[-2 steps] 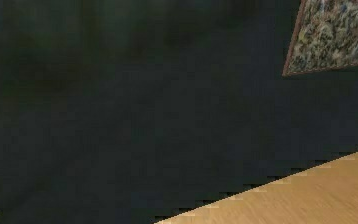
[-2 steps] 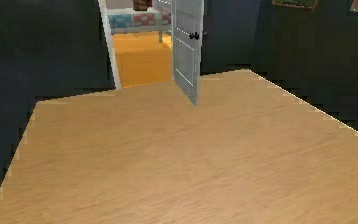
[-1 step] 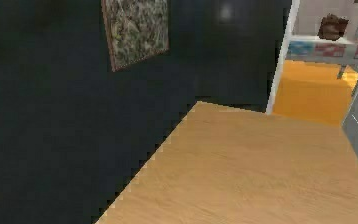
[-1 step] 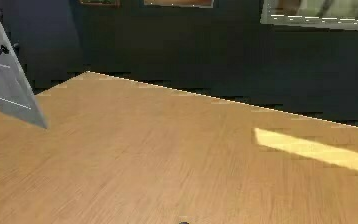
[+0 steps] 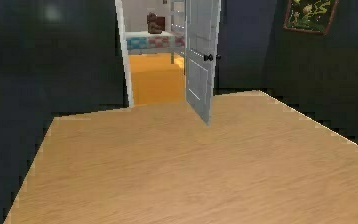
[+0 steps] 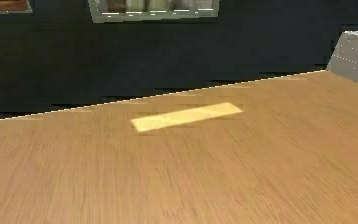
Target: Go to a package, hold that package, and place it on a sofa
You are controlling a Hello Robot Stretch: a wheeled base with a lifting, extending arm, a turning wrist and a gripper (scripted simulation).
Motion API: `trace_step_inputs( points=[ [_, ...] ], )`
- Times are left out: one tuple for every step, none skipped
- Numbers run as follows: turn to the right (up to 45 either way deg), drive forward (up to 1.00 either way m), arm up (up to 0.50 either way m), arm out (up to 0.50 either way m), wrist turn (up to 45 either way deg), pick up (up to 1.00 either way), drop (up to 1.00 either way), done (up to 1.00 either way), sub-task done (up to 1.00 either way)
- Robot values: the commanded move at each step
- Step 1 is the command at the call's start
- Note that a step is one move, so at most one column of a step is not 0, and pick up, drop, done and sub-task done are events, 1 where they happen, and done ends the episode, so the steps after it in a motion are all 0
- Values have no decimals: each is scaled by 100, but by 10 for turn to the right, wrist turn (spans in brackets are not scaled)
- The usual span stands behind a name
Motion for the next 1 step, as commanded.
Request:
trace_step_inputs(
  points=[
    [0, 100, 0, 0, 0, 0, 0, 0, 0]
  ],
)
